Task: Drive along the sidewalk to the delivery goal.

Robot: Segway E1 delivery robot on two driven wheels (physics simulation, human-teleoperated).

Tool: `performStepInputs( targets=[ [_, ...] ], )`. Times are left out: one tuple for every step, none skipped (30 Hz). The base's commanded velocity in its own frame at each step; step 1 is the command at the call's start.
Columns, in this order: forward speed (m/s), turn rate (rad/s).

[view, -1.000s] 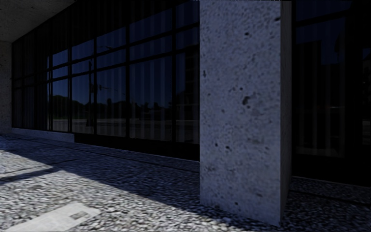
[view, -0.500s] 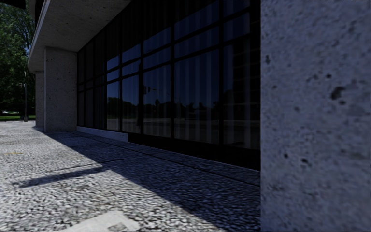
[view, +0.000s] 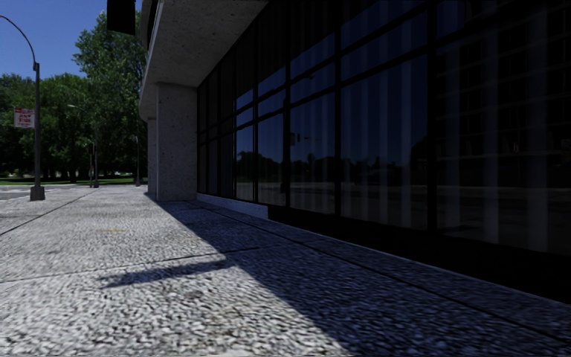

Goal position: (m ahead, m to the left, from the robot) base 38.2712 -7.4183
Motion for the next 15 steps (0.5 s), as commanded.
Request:
performStepInputs(
  targets=[
    [0.65,0.59],
    [0.65,0.59],
    [0.65,0.59],
    [0.65,0.59],
    [0.67,0.59],
    [0.69,0.59],
    [0.7,0.59],
    [0.7,0.59],
    [0.72,0.59],
    [0.75,0.59],
    [0.77,0.58],
    [0.77,0.58],
    [0.81,0.56],
    [0.83,0.54],
    [0.84,0.53]
  ],
)
